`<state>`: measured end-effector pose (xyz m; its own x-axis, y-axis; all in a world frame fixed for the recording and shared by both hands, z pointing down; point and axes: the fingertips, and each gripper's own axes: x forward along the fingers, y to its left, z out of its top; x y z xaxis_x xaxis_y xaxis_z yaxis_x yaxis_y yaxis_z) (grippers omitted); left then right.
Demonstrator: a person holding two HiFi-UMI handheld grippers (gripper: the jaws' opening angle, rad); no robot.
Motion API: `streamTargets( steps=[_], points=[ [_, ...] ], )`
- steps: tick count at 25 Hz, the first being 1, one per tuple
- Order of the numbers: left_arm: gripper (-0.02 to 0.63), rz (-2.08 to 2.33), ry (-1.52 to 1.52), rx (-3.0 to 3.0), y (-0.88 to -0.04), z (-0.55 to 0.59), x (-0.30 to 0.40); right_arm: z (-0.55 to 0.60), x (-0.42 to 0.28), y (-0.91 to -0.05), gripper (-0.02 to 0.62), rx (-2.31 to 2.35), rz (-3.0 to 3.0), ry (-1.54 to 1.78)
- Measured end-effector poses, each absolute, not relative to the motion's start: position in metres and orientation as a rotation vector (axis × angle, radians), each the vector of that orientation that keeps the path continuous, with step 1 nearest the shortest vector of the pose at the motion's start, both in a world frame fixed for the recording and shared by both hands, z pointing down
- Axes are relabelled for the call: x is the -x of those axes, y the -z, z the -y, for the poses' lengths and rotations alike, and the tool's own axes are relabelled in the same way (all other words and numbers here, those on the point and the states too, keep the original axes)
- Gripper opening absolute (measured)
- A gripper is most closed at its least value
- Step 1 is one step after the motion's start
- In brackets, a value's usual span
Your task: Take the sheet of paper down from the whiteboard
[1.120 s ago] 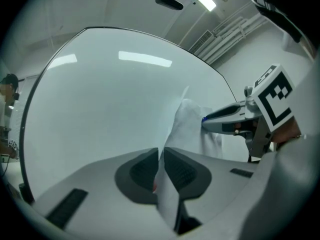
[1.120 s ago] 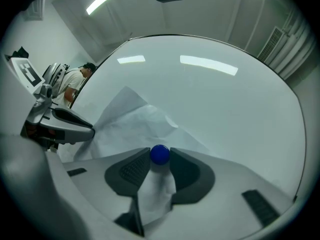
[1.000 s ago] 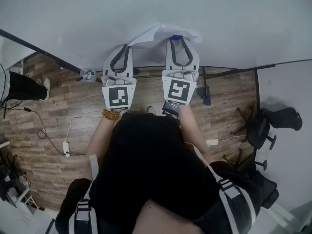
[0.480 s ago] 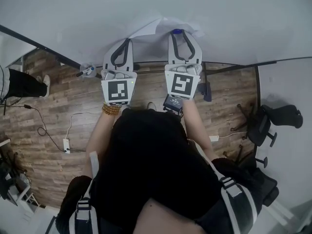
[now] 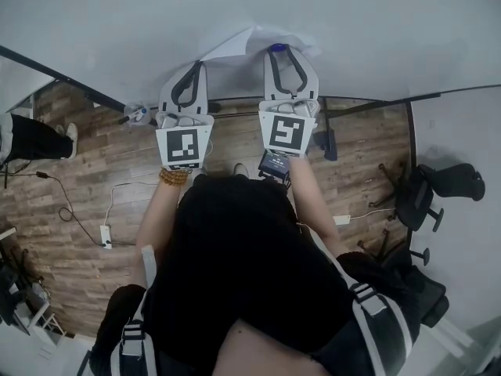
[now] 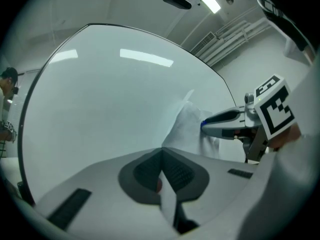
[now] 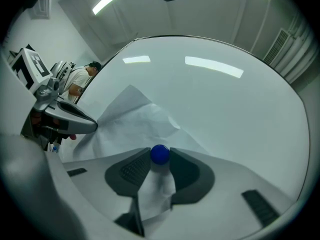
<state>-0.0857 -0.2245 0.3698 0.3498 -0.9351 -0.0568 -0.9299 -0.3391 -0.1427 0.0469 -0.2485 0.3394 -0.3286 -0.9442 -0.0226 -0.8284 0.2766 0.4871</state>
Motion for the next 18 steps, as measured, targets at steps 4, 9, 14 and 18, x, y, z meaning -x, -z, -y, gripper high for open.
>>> streamTargets(
  steps=[4,9,14,18],
  points=[
    [0.008,-1.712,0.047,2.449,-0.3678,0.2234,0.0871,0.2482,-0.0457,-0.3382,0.118,-1.633,2.284,0.602],
    [0.008,-1.721,0.047,2.449,-0.3684,0.221,0.0861,0.2457,-0.0469,-0.3381,0.118,-1.627,2.279,0.604],
    [0.008,-1.723,0.044,2.439,-0.3666,0.2214,0.0876,0.2467,-0.0455,-0.3378,0.117,-1.627,2.276,0.615],
    [0.008,-1.738,0.048,2.437,-0.3669,0.2223,0.0878,0.2467,-0.0457,-0.3374,0.117,-1.618,2.275,0.617]
  ],
)
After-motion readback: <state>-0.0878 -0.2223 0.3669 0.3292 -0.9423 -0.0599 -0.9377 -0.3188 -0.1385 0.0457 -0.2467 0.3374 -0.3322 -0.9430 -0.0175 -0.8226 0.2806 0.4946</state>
